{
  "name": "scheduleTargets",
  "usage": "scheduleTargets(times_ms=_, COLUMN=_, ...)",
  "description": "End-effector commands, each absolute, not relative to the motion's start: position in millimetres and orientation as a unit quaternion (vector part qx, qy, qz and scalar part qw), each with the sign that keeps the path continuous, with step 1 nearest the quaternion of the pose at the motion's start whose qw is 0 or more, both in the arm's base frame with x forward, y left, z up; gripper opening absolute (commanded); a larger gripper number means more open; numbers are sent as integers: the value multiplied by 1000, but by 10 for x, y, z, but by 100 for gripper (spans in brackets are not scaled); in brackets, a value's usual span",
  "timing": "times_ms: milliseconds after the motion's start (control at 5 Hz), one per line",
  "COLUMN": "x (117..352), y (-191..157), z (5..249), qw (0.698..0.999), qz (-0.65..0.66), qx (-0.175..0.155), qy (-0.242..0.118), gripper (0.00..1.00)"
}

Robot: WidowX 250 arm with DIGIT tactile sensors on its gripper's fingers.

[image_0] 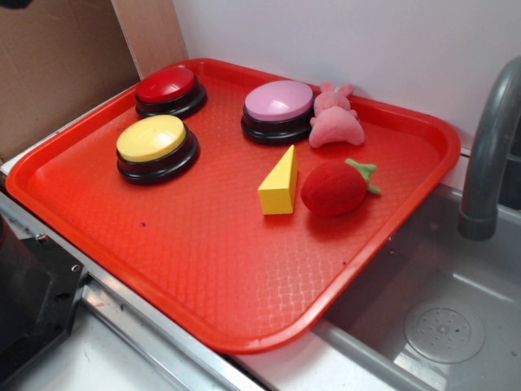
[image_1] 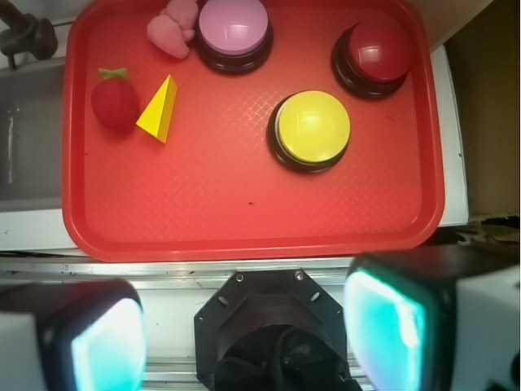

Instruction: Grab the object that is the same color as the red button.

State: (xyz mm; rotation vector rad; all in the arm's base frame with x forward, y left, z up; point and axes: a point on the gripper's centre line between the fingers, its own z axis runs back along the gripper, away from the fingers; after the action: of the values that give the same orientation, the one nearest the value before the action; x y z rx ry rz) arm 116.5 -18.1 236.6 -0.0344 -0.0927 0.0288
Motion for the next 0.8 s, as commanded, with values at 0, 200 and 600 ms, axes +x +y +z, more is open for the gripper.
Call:
scheduleTargets(times_ms=0, x=1165, y=-181, z=2366, qw=999, qz=14, qx=-17, qy=-46, gripper=100)
scheduleTargets(times_ms=200, x=1367, y=-297, z=2289, qw=996, qz=-54, qx=-16, qy=-72, gripper=100)
scheduleTargets(times_ms=600, x=1933, y=-787, z=1962, qw=985, qz=-113, qx=25, qy=-126, gripper=100)
